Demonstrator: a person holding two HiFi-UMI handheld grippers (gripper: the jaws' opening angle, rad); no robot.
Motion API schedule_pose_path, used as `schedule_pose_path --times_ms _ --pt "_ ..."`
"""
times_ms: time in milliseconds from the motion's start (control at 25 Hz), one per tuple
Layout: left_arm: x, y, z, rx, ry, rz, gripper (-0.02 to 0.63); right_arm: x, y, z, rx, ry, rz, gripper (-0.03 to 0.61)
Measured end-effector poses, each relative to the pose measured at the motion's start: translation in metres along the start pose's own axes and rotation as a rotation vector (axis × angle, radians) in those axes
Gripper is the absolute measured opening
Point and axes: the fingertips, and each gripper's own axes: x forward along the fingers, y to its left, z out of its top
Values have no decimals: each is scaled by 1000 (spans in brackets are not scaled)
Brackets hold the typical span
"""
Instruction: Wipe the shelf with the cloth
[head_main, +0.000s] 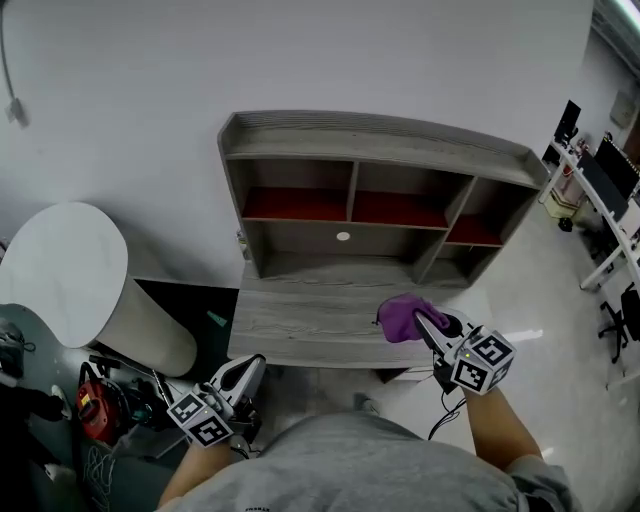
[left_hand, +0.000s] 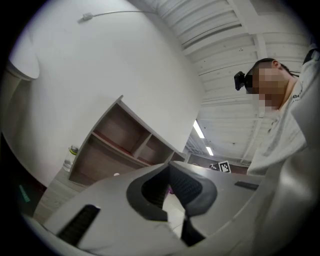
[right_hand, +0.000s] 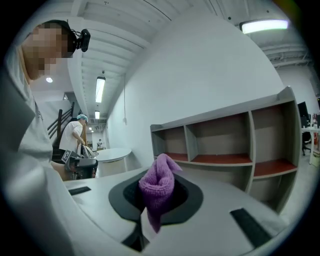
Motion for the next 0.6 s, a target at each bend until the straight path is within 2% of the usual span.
schedule_pose_path --times_ms 240,360,480,600 --pt "45 20 12 49 -49 163 35 63 -81 21 -16 -35 94 41" --pt "76 26 11 41 -70 222 35 92 -119 35 -83 -44 123 41" --pt "108 29 4 34 -60 231 35 128 -145 50 -171 -48 112 41" --pt "122 38 -1 37 -28 220 35 170 -153 76 -272 -85 75 41"
